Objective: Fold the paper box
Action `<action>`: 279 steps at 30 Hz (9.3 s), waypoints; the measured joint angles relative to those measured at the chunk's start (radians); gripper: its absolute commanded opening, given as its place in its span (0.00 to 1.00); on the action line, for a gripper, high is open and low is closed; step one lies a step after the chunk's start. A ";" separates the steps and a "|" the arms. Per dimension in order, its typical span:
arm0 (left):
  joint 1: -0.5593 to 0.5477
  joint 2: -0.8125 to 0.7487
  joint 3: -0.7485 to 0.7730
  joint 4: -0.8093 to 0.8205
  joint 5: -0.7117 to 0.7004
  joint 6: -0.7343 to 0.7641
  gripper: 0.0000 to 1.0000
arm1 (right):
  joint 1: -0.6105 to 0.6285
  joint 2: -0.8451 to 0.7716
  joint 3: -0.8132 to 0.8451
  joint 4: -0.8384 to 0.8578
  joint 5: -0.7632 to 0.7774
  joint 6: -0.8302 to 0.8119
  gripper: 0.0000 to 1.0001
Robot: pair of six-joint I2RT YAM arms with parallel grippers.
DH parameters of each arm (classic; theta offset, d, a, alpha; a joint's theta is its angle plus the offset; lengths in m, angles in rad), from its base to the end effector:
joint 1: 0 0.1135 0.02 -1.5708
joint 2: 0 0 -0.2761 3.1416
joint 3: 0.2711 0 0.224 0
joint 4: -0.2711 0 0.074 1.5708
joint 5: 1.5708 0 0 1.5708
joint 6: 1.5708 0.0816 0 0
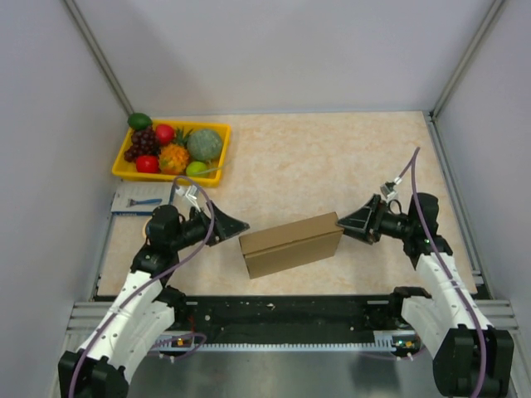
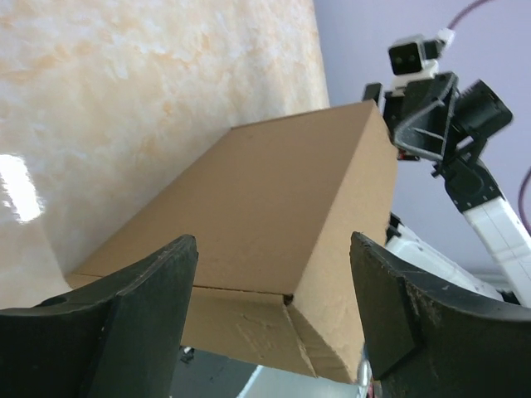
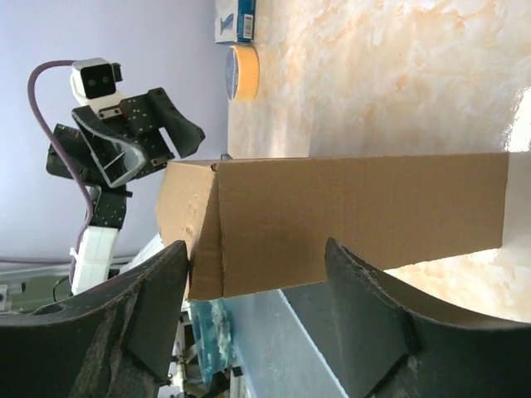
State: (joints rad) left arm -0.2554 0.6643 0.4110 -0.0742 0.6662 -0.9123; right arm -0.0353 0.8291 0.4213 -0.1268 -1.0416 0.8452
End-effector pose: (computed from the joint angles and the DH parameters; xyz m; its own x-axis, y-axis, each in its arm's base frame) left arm 0.1395 -0.0886 0.2433 -0.7953 -0.4350 -0.4222 0.2218 0.4393 -0.8705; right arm 0.1569 0.0649 0.2279 -0.8799 0.4090 -0.2420 -0.0998 0.3387 0.9356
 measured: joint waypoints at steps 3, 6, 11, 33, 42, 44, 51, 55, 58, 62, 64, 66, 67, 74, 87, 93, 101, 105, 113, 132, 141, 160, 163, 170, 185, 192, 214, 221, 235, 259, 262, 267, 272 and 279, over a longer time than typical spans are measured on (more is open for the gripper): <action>0.000 -0.014 -0.003 0.007 0.044 -0.005 0.78 | 0.000 0.000 0.009 -0.040 0.004 -0.024 0.70; 0.000 -0.058 0.005 -0.057 0.037 0.041 0.79 | 0.000 -0.001 0.084 -0.169 0.069 -0.103 0.71; 0.001 -0.084 0.059 -0.138 0.003 0.122 0.76 | 0.007 -0.005 0.327 -0.359 0.213 -0.237 0.63; -0.008 0.005 0.041 -0.132 0.051 0.183 0.63 | 0.303 0.048 0.149 -0.025 0.143 0.056 0.00; -0.008 0.000 0.022 -0.095 0.049 0.174 0.63 | 0.521 0.104 0.311 0.057 0.241 0.111 0.01; -0.008 -0.008 0.018 -0.093 0.043 0.172 0.64 | 0.651 0.172 0.332 0.089 0.279 0.127 0.01; -0.011 -0.098 -0.018 -0.104 -0.056 0.131 0.61 | 0.937 0.454 0.529 0.110 0.408 0.148 0.00; -0.012 -0.161 -0.077 -0.050 -0.093 0.072 0.60 | 0.990 0.550 0.631 0.099 0.440 0.151 0.00; -0.012 -0.155 -0.091 -0.011 -0.096 0.045 0.60 | 1.021 0.626 0.719 0.086 0.457 0.146 0.00; -0.011 -0.133 -0.090 0.007 -0.087 0.042 0.61 | 1.041 0.663 0.732 0.076 0.483 0.146 0.00; -0.011 -0.129 -0.088 0.007 -0.084 0.042 0.61 | 1.041 0.668 0.717 0.086 0.495 0.146 0.00; -0.012 -0.129 -0.088 0.007 -0.080 0.043 0.61 | 1.041 0.667 0.675 0.102 0.505 0.148 0.00; -0.012 -0.127 -0.087 0.007 -0.080 0.043 0.61 | 1.041 0.667 0.649 0.105 0.513 0.151 0.00; -0.013 -0.124 -0.087 0.006 -0.069 0.047 0.61 | 1.040 0.668 0.609 0.130 0.506 0.169 0.00; -0.013 -0.126 -0.084 -0.009 -0.059 0.058 0.62 | 1.038 0.667 0.536 0.236 0.501 0.193 0.00; -0.013 -0.125 -0.080 -0.015 -0.058 0.069 0.62 | 1.038 0.656 0.566 0.183 0.532 0.161 0.00; -0.013 -0.105 -0.073 -0.013 -0.057 0.076 0.66 | 0.780 0.425 0.586 0.006 0.520 0.066 0.00; -0.013 -0.084 -0.067 -0.013 -0.049 0.088 0.70 | 0.469 0.200 0.483 -0.023 0.445 0.040 0.00; -0.013 -0.069 -0.023 -0.077 -0.043 0.157 0.68 | 0.150 0.175 0.351 -0.084 0.230 -0.008 0.00; -0.013 -0.046 -0.009 -0.087 -0.028 0.167 0.66 | 0.151 0.148 0.270 0.027 0.101 0.030 0.00; -0.013 -0.044 -0.009 -0.085 -0.027 0.167 0.66 | 0.236 0.155 0.150 0.042 0.121 0.038 0.00; -0.013 -0.038 -0.009 -0.080 -0.019 0.166 0.66 | 0.987 0.512 0.581 0.051 0.444 0.053 0.00; -0.013 -0.038 -0.008 -0.080 -0.019 0.167 0.66 | 1.007 0.576 0.590 0.054 0.462 0.057 0.00; -0.013 -0.038 -0.008 -0.080 -0.019 0.167 0.66 | 1.041 0.630 0.654 0.057 0.508 0.058 0.00; -0.013 -0.040 -0.009 -0.115 -0.025 0.185 0.72 | 1.069 0.532 0.585 -0.024 0.669 0.030 0.24; -0.013 0.003 0.058 -0.172 -0.022 0.274 0.83 | 0.958 0.128 0.499 -0.183 0.777 0.063 0.79; -0.407 0.482 0.303 0.073 0.063 0.278 0.63 | 0.627 -0.142 -0.122 0.197 0.576 0.353 0.48; -0.534 0.624 0.360 0.188 -0.017 0.196 0.63 | 0.395 -0.138 -0.177 0.299 0.452 0.320 0.58; -0.629 1.135 0.862 0.248 0.043 0.120 0.66 | -0.009 0.189 0.085 0.132 0.384 -0.005 0.63; -0.472 0.612 0.512 -0.045 -0.212 0.247 0.68 | 0.114 0.388 0.259 -0.286 0.530 -0.401 0.71; -0.501 0.518 0.285 0.025 -0.273 0.146 0.66 | 0.150 0.450 0.259 -0.285 0.519 -0.428 0.66; -0.520 0.635 0.184 0.058 -0.357 0.018 0.69 | 0.175 0.511 0.245 -0.261 0.509 -0.444 0.60; -0.523 0.693 0.188 0.132 -0.413 -0.044 0.73 | 0.177 0.497 0.187 -0.171 0.462 -0.410 0.52; -0.477 0.813 0.261 0.172 -0.410 -0.059 0.56 | 0.177 0.490 0.121 -0.023 0.413 -0.296 0.44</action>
State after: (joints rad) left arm -0.7322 1.4769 0.6720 0.0975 0.2562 -0.9710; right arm 0.1413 1.3190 0.5426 -0.1501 -0.6285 0.5495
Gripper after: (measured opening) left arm 0.639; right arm 0.468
